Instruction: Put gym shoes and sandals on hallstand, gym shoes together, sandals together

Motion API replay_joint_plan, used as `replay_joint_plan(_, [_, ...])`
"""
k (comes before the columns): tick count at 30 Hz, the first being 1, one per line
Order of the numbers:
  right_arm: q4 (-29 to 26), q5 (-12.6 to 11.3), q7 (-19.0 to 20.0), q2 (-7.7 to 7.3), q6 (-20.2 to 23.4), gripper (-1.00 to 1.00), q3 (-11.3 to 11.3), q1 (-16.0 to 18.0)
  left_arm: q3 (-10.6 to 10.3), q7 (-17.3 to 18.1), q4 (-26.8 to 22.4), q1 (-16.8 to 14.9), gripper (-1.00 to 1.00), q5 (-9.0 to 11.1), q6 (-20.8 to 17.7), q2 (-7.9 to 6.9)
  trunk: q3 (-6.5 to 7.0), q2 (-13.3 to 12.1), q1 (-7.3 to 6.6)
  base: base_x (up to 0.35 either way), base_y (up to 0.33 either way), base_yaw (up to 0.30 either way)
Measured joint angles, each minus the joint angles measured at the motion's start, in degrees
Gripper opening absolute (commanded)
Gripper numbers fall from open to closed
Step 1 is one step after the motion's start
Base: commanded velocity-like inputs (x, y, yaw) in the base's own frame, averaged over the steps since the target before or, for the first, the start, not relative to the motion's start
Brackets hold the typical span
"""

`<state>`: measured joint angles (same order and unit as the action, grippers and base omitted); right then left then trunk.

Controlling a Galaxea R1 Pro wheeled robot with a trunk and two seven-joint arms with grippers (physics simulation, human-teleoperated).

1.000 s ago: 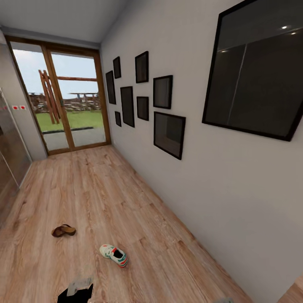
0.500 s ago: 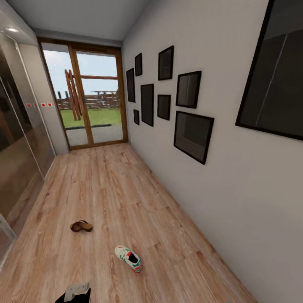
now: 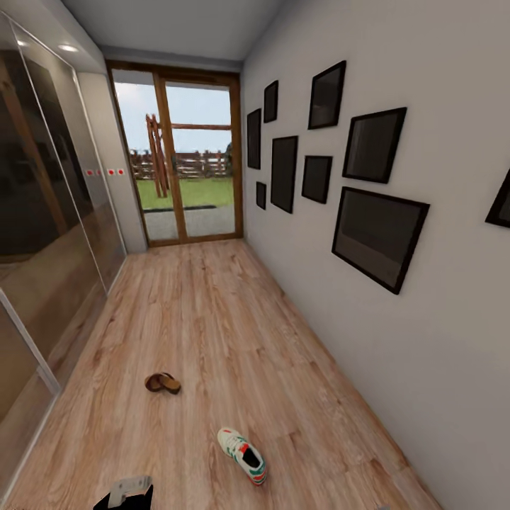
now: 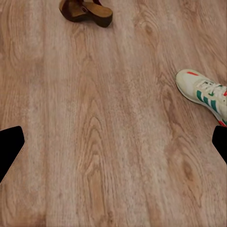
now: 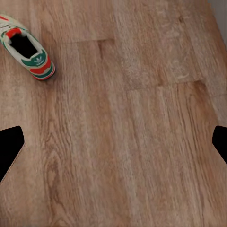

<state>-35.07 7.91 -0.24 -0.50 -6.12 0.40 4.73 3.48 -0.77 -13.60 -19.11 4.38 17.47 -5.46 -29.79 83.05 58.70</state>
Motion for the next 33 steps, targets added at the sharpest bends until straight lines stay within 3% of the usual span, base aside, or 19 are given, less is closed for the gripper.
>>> replay_joint_plan(22, [-0.1,0.04,0.04,0.14,0.17,1.0,0.06,0.0,-0.01,-0.01,0.0,0.0,1.0,0.0,0.01,0.0,-1.23,0.0,0.01,0.304,-0.106,0.234])
replay_joint_plan(33, [-0.14,0.1,0.12,0.21,0.28,1.0,0.08,-0.01,-0.02,-0.15,-0.06,-0.01,1.0,0.07,0.01,0.0,-1.99,0.0,0.03,0.123,-0.236,0.185])
